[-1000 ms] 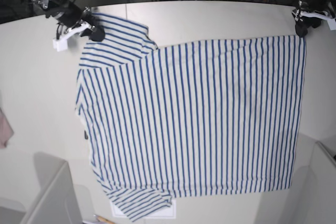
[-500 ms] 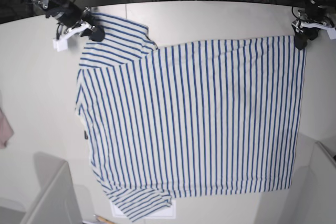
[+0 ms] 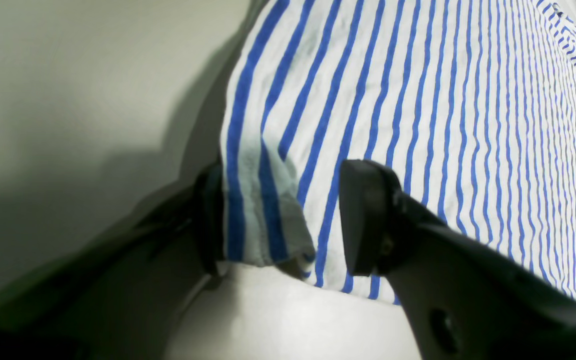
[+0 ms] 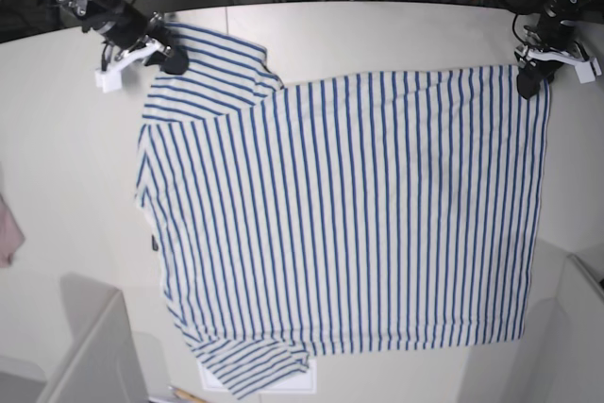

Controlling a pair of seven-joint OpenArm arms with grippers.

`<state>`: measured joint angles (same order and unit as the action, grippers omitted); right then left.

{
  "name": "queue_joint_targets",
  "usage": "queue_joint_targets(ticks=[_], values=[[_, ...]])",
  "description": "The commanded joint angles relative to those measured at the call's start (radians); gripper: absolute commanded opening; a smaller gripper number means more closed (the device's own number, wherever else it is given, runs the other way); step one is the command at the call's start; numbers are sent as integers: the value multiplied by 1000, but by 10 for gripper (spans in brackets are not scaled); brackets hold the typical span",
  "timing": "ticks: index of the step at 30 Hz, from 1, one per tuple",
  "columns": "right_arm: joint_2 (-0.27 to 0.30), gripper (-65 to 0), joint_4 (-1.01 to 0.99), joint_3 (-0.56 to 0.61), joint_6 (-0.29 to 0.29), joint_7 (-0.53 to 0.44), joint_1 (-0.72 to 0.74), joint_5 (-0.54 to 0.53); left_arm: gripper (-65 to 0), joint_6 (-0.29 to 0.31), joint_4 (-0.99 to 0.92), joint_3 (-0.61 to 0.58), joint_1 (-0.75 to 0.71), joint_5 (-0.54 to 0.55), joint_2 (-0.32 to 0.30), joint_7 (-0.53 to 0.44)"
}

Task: Fold the T-shirt properly
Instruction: 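Grasp the shoulder corners with both grippers, then pull the shoulders with both grippers, dragging the shirt toward the robot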

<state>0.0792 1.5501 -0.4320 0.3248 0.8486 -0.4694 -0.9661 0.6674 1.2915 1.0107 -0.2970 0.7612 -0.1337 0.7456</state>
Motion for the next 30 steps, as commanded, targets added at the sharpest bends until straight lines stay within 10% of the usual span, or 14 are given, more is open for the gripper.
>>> queue_joint_targets(ticks=[1, 6, 11, 30], values=[[6, -650, -7, 0, -36, 48, -19, 74, -342, -8, 0, 0, -11, -41, -4, 50], [6, -650, -7, 0, -36, 48, -19, 74, -369, -8, 0, 0, -11, -41, -10, 48], [6, -650, -7, 0, -36, 48, -19, 74, -650, -8, 7, 0, -11, -41, -11, 48], [1, -650, 221, -3, -36, 45, -180, 69, -650, -8, 219, -6, -209, -50, -50, 44]])
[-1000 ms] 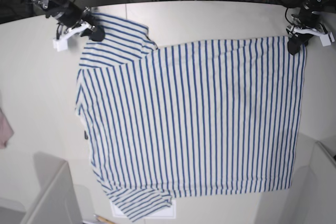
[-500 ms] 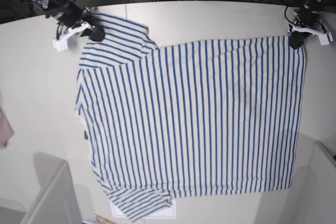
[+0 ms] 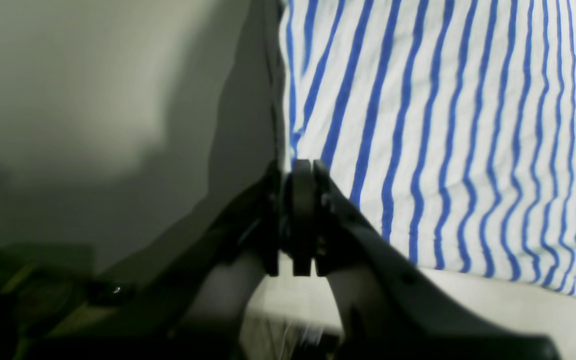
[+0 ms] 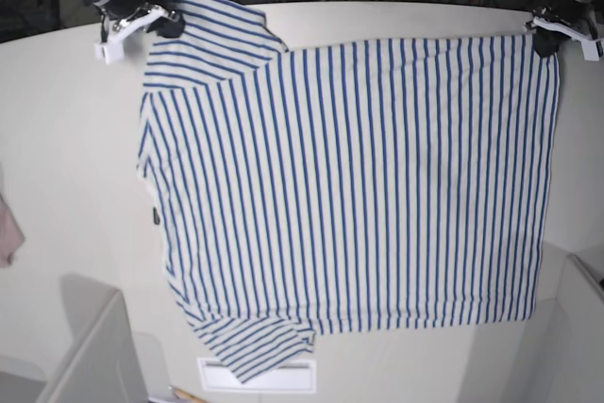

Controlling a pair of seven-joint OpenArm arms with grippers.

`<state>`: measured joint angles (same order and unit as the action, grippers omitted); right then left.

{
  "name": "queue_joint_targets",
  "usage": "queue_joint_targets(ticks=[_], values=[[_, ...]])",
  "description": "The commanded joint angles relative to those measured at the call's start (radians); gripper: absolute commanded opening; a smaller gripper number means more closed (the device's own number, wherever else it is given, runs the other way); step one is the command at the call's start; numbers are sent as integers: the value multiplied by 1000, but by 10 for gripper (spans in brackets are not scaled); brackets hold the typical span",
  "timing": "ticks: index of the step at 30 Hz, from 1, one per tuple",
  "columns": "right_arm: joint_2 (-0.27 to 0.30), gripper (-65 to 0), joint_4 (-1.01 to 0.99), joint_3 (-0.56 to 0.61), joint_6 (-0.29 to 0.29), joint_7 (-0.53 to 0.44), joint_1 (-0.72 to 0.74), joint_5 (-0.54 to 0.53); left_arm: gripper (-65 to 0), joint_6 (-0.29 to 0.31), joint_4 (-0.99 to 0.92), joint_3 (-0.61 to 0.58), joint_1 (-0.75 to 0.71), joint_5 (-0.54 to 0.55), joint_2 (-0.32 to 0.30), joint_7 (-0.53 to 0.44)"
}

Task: Fold the T-shirt properly
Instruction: 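Pull the shoulders with both grippers, dragging the shirt toward the robot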

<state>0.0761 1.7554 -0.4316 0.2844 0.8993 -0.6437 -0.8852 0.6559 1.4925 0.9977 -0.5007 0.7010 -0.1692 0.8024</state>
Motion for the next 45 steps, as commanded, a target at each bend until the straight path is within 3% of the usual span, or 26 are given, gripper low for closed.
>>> queue_joint_targets(ticks=[1, 11, 14, 22, 31, 40, 45], values=[[4, -650, 34, -3, 5, -4, -14, -13, -650, 3, 29, 6, -13, 10, -13, -13], [1, -650, 202, 4, 2, -1, -15, -15, -650, 2, 175, 5, -33, 9, -11, -7], [6, -650, 232, 6, 2, 7, -6, -16, -650, -52, 214, 2, -26, 9, -11, -7], [-2, -650, 234, -3, 0, 186, 150, -16, -650, -126, 231, -69, 24, 9, -16, -7], [-3, -650, 234, -3, 0, 271, 281, -18, -650, -144, 230, -70, 93, 9, -39, -7], [-3, -650, 226, -3, -1, 301, 402, -18, -650, -229, 225, -124, 159, 9, -74, -5], [-3, -650, 219, -3, -3, 329, 463, -13, -650, -229, 221, -122, 198, 9, -74, -5]])
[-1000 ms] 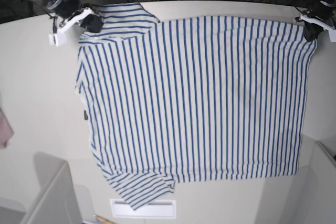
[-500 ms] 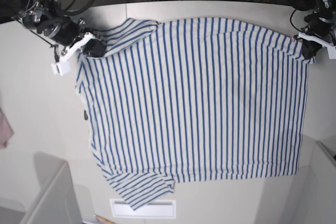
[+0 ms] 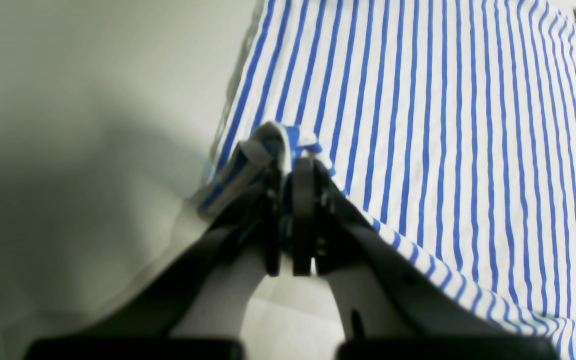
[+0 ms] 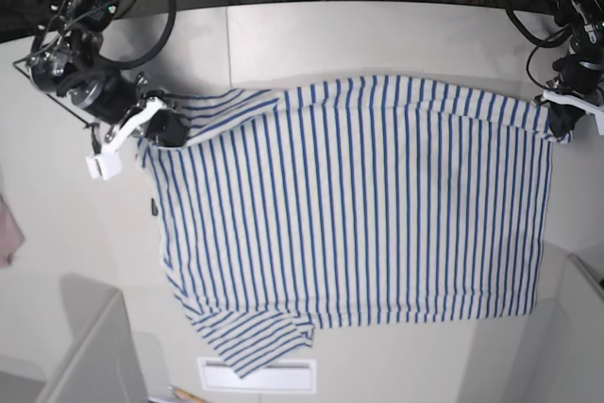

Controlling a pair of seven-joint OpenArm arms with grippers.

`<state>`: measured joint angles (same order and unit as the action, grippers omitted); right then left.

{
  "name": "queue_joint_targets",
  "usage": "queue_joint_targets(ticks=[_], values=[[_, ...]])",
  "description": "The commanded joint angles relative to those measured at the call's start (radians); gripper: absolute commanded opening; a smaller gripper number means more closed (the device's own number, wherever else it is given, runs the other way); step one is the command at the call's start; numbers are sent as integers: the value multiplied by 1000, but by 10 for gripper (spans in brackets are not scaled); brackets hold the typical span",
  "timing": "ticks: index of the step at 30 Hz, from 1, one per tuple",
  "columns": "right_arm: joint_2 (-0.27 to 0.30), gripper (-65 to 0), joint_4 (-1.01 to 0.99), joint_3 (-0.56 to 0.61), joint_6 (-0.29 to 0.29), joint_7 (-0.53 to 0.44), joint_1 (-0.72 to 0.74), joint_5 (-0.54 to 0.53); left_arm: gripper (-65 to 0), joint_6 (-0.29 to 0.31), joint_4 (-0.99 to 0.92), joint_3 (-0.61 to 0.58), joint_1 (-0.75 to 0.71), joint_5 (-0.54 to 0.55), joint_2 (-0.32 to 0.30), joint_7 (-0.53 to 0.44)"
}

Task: Fold the T-shirt properly
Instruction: 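Pull the shoulders with both grippers, dragging the shirt toward the robot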

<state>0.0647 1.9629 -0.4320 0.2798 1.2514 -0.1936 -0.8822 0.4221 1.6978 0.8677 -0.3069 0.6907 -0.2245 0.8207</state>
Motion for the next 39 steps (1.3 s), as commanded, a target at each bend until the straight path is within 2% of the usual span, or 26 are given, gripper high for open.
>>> queue_joint_targets(ticks=[1, 3, 6, 18, 26, 31, 34, 39], values=[[8, -650, -1, -3, -1, 1, 35, -16, -650, 5, 15, 9, 10, 19, -19, -24], [8, -650, -35, -3, -44, 27, 75, -19, -650, -9, 15, 9, 22, 19, -19, -24], [8, -650, -95, -3, -84, 29, 119, -21, -650, -72, 12, 6, 38, 19, -19, -24], [17, -650, -307, 0, -89, 35, 277, -21, -650, -79, -107, 5, 120, 17, -43, -24], [19, -650, -425, 3, -89, 31, 359, -13, -650, -76, -107, -54, 199, -173, -46, 19], [20, -650, -468, 2, -90, 27, 398, -10, -650, -75, -107, -54, 232, -188, -48, 21], [40, -650, -517, 3, -90, 24, 428, -10, -650, -78, -126, -74, 255, -190, -49, 22], [54, -650, -574, 5, -90, -9, 461, -10, -650, -78, -189, -130, 277, -190, -86, 22]])
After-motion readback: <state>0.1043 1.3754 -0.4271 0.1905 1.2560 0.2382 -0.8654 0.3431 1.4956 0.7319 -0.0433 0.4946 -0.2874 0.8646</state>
